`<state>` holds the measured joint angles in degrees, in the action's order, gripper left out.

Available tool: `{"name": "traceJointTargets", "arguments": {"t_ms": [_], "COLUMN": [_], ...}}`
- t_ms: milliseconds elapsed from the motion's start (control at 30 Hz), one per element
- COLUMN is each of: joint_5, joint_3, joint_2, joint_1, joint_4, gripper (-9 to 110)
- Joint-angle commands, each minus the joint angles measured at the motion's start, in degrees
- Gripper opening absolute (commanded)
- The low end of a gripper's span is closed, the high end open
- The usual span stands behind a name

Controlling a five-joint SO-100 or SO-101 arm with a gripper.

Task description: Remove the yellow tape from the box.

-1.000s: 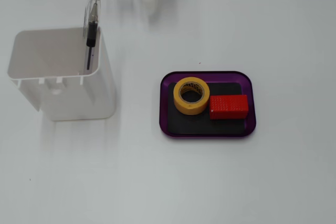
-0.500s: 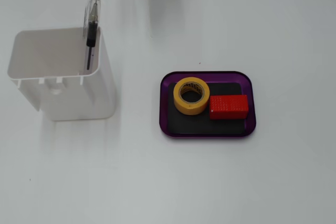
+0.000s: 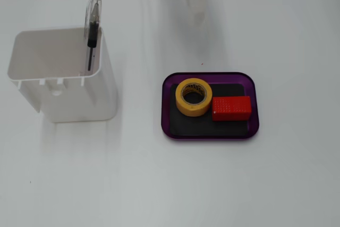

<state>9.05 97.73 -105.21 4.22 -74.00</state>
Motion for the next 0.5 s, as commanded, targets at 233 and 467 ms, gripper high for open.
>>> {"name": "traceJointTargets", "arguments": {"t_ms": [233,467], "joint_5": [-0.18,-0.09], "joint_3": [-17.31,-20.57], "joint_2": [15.91,22.24], "joint_1": [-0.7,-0.7], "joint_4": [0.18,2.37], "gripper": [12,12]}}
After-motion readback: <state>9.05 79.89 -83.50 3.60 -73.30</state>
